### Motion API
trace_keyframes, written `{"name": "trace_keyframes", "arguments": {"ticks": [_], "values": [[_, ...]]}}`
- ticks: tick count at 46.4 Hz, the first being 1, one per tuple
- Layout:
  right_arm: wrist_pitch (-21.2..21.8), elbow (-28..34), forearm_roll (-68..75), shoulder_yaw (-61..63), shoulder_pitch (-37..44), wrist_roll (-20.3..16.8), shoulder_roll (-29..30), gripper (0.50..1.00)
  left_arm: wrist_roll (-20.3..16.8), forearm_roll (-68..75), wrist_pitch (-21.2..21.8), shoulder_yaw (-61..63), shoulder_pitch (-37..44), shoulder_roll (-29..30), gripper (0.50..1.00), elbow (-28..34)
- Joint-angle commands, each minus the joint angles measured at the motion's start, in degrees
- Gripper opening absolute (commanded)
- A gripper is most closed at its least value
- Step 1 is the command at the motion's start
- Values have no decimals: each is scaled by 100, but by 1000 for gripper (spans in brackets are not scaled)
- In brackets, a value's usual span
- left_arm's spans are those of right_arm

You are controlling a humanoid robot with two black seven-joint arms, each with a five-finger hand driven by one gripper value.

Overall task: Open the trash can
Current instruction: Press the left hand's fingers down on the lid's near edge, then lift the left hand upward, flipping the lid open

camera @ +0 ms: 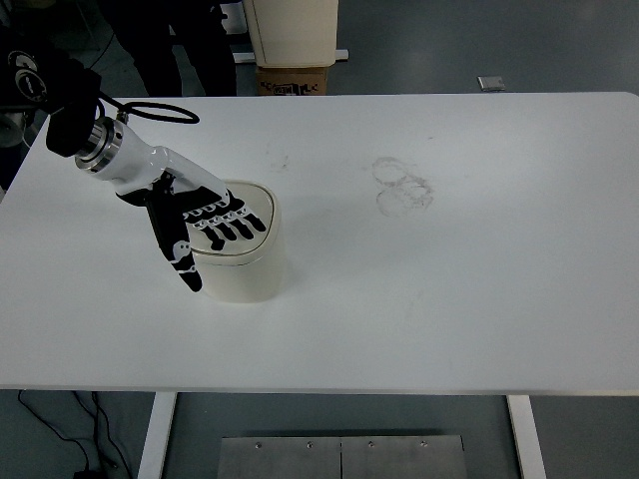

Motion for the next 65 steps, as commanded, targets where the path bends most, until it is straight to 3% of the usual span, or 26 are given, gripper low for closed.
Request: {"name": "trace_keyframes", "arguments": {"ticks": [1, 33, 52, 65], "values": [[0, 0, 0, 0, -2, 0, 0, 991, 3, 127, 0, 5, -4, -1, 1000, 2], [0, 0, 0, 0, -2, 0, 0, 991, -6, 118, 0, -57, -4, -36, 1000, 195], [0, 0, 0, 0, -2, 0, 0, 991, -15, -505, 0, -356, 128, 8, 1000, 1469], [0, 0, 0, 0, -2, 0, 0, 991, -50, -1296, 0, -935, 866, 87, 1000, 2392]]}}
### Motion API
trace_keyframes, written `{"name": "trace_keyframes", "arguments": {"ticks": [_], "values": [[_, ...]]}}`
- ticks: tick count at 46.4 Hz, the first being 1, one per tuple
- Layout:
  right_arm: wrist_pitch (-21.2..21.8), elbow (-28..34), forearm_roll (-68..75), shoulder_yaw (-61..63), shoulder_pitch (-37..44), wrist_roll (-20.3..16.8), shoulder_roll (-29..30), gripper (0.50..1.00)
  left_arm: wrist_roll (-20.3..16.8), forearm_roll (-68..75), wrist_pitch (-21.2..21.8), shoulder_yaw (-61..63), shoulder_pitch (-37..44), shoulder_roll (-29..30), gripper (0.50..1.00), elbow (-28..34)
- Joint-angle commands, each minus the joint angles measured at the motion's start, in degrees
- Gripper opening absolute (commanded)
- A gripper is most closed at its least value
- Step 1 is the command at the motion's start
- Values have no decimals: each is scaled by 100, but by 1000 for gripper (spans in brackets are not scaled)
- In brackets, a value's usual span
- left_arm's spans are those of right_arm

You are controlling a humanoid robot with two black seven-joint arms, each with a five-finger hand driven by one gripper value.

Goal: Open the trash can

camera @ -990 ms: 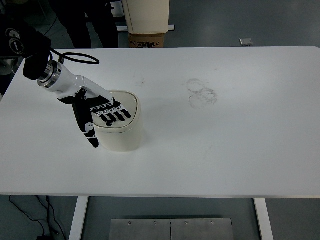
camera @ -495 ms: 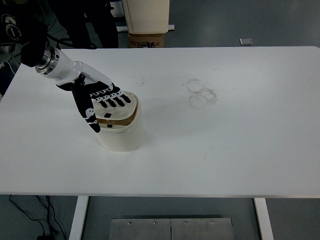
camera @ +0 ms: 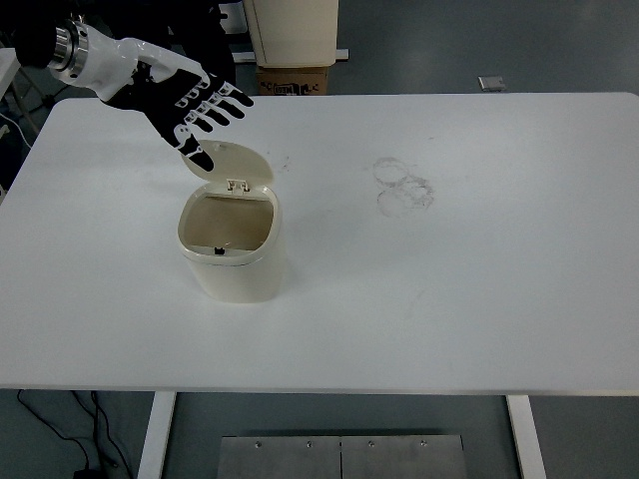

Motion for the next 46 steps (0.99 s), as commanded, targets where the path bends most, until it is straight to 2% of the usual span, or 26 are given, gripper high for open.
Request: {"name": "trace_keyframes", "arguments": {"ticks": [1, 15, 28, 46], "values": [[-7, 0, 0, 0, 0, -1, 0, 991, -8, -222, 0, -295, 305, 28, 1000, 327], [1, 0, 0, 0, 0, -1, 0, 991, -8, -381, 0, -1658, 1702, 494, 1000, 1075], [-7, 0, 0, 0, 0, -1, 0, 991, -8, -389, 0, -3301, 3074, 380, 1000, 2437], [2, 0, 0, 0, 0, -1, 0, 991, -35, -433, 160, -5727, 4603, 161, 1000, 3422]]}}
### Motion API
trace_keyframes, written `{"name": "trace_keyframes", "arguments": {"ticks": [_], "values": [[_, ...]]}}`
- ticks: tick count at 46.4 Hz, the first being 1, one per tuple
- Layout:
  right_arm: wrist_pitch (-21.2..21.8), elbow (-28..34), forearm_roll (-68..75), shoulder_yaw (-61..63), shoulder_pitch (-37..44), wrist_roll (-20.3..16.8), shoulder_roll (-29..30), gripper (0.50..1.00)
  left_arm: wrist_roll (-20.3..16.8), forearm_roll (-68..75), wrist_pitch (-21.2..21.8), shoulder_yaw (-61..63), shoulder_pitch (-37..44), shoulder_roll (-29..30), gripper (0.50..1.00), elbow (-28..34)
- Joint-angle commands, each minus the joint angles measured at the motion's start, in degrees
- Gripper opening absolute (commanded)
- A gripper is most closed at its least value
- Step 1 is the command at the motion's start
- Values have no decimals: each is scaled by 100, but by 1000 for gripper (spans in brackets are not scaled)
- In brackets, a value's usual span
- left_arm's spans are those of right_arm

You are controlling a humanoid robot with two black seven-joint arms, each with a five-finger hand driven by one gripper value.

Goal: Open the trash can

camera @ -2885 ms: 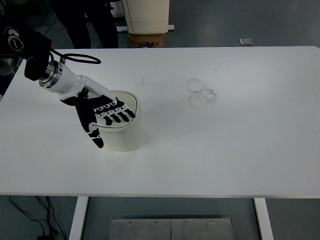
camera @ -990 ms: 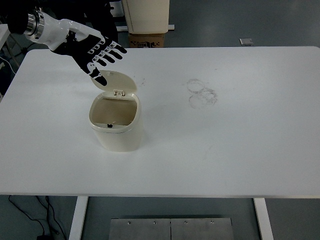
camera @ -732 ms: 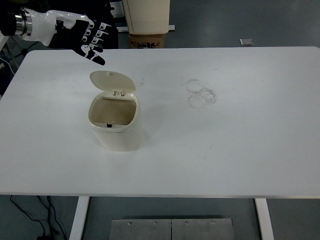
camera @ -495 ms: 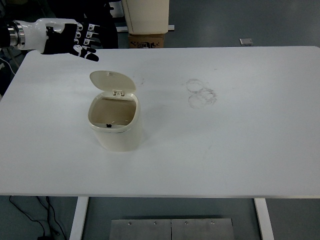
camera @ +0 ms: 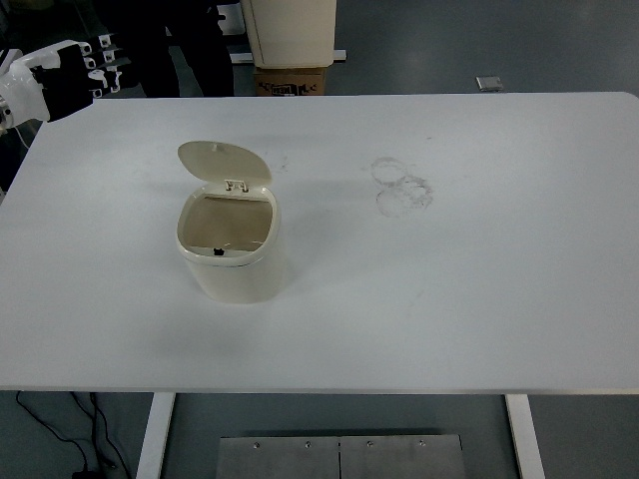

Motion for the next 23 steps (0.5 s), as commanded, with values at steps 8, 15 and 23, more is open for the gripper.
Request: {"name": "trace_keyframes", "arguments": {"ticks": [8, 15, 23], "values": [[1, 0, 0, -1, 1, -1, 0, 991, -20, -319, 202, -1212, 775, -178, 1000, 413], [1, 0, 0, -1, 0, -1, 0, 991, -38, -750, 272, -1634, 1153, -406, 1000, 606], [1, 0, 0, -1, 0, -1, 0, 991, -240, -1102, 272, -2073, 1408, -705, 1000, 1002]]}}
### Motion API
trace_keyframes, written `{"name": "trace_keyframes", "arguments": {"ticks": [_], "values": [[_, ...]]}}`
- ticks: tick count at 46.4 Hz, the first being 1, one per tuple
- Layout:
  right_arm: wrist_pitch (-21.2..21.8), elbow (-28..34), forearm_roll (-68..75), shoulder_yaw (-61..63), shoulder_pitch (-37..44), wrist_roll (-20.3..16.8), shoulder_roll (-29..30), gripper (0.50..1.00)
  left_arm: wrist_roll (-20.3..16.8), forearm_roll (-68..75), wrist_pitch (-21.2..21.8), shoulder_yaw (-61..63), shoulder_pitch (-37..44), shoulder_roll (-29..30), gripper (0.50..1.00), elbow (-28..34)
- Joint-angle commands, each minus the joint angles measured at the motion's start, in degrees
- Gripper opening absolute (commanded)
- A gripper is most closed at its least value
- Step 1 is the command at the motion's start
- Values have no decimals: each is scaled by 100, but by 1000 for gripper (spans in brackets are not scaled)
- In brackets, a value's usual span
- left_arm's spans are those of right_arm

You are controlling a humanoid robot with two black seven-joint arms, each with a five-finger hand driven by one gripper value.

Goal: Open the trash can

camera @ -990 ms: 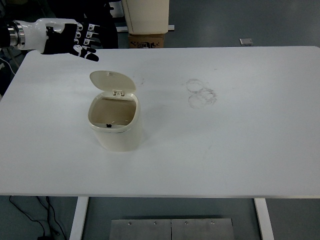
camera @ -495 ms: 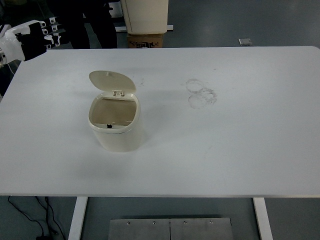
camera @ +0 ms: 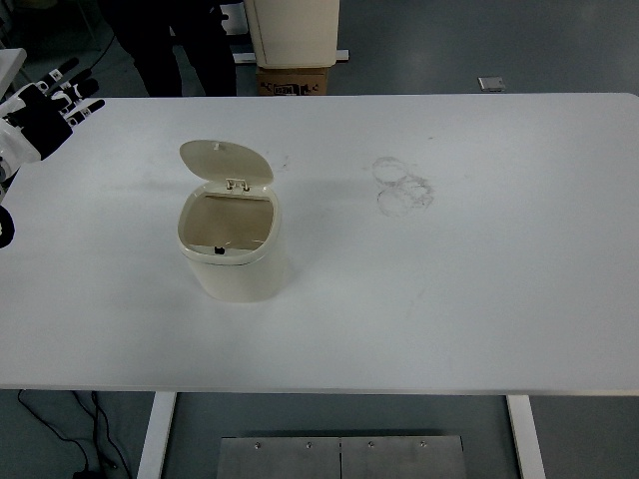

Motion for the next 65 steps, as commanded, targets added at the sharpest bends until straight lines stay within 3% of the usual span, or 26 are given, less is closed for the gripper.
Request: {"name": "trace_keyframes", "arguments": {"ticks": [1, 21, 65], "values": [[3, 0, 0, 0, -2, 0, 0, 991, -92, -113, -2, -219, 126, -90, 1000, 147], [3, 0, 0, 0, -2, 0, 0, 991, -742, -404, 16, -914, 891, -249, 1000, 482], [3, 44, -9, 8, -11, 0, 0, 991, -751, -536, 148, -1125, 1173, -302, 1000, 499]]}}
